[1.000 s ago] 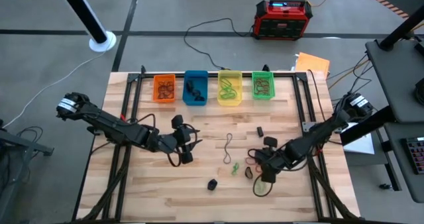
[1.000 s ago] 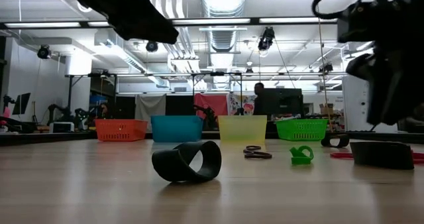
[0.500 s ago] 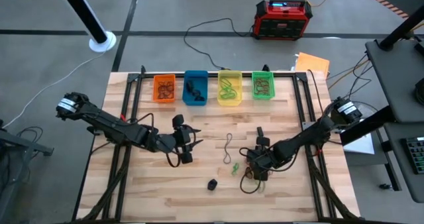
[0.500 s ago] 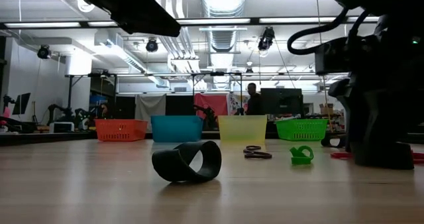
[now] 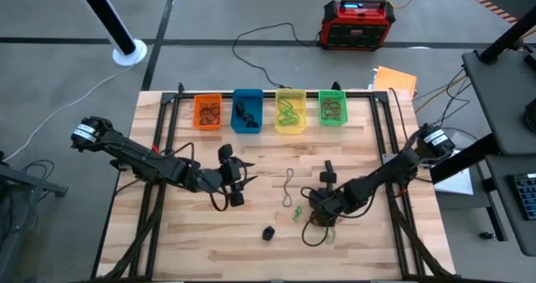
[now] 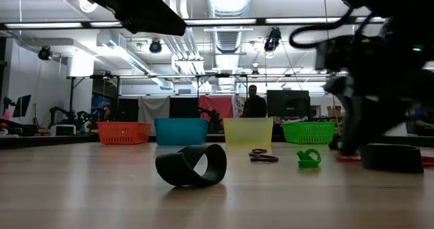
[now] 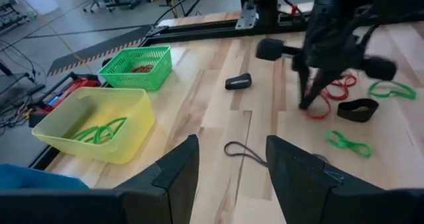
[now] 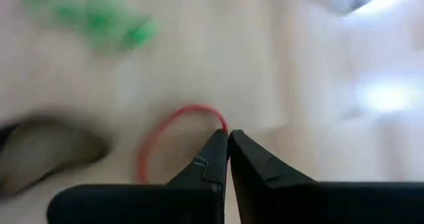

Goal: Sort rubber bands into baskets
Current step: Put the red rubber band into the green bin

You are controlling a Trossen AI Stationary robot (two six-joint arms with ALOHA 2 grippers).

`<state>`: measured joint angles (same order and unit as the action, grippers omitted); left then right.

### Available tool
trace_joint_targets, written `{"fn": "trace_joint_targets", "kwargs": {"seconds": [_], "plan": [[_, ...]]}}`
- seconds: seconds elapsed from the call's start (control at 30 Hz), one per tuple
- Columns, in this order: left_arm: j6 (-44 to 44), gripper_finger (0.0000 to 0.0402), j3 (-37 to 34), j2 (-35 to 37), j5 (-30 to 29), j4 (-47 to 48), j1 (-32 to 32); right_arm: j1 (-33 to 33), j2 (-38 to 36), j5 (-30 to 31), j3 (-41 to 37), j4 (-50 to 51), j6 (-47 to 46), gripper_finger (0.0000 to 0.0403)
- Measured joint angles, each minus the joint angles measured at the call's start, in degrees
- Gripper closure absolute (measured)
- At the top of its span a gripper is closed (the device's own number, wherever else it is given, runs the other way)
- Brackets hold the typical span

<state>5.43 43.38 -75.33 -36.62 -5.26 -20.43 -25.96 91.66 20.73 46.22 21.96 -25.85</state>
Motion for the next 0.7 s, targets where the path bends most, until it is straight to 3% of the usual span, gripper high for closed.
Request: {"fn": "trace_joint_targets", "kwargs": {"seconds": [0.13, 0.33, 0.5, 0.7], "plan": [[0.14, 0.0242, 0.0, -0.01, -0.02, -1.99, 0.0, 0.34, -4.12, 6.39, 0.11, -3.26, 1.91, 0.0394], [-0.05, 0.0242, 0.0, -0.3, -0.04, -3.41, 0.0, 0.26, -7.42, 7.92, 0.03, -8.94, 6.49, 0.0394], [1.14, 0.0242, 0.0, -0.49, 0.0, -3.32, -0.28, 0.08, -7.85, 6.97, -0.15, -6.31, 1.58, 0.0394], [2.34, 0.0242, -0.04, -0.5, 0.04, -3.31, -0.63, 0.06, -5.05, -0.18, -0.22, -3.91, -1.73, 0.0367]]}}
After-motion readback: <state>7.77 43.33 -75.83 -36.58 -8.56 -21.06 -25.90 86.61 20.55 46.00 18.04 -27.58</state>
